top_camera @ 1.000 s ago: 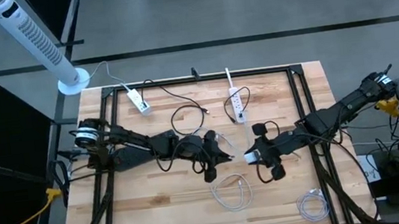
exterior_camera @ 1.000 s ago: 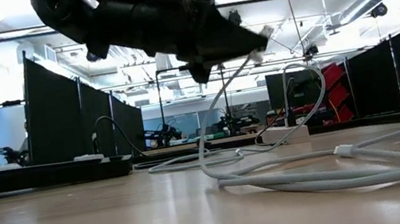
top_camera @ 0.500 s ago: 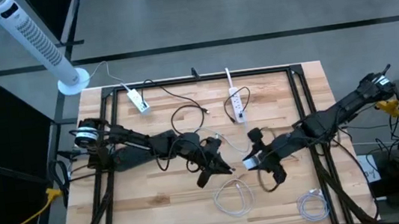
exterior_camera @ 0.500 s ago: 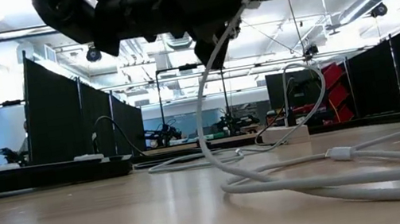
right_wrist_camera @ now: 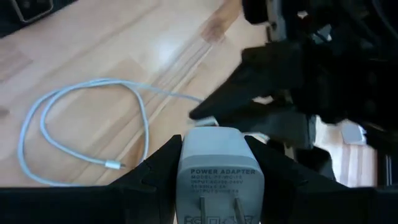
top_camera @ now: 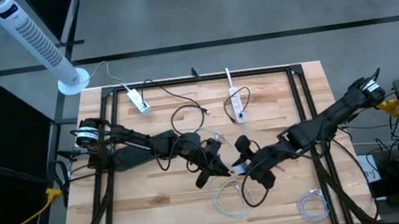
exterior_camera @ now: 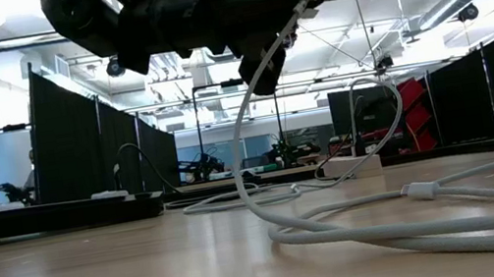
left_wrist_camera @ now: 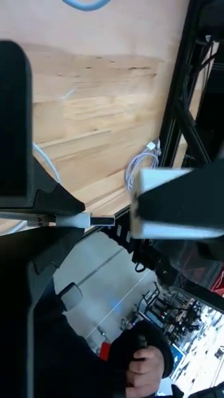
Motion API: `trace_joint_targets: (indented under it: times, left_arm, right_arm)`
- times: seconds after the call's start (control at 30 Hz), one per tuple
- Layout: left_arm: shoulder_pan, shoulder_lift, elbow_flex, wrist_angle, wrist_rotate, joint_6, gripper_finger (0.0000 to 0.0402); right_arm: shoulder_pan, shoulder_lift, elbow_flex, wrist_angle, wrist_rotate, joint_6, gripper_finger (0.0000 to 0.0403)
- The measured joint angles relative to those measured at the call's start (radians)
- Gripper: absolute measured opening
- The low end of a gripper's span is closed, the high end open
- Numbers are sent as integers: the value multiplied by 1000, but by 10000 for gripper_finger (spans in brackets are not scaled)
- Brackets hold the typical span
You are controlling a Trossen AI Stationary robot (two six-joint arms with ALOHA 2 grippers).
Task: Insert USB
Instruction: Insert the left white USB cable into the white charger adapter
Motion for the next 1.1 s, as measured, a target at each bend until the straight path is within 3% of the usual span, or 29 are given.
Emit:
trace_joint_targets:
  times: [0.53,1.1]
  left_arm:
    - [3,0,-2,-6,-9,4,17]
    - [5,0,-2,-5,-19,11,17]
  right_arm:
    - [4,40,-1,82,-18,-68,141]
    - [10,39,-1,47,-17,-46,141]
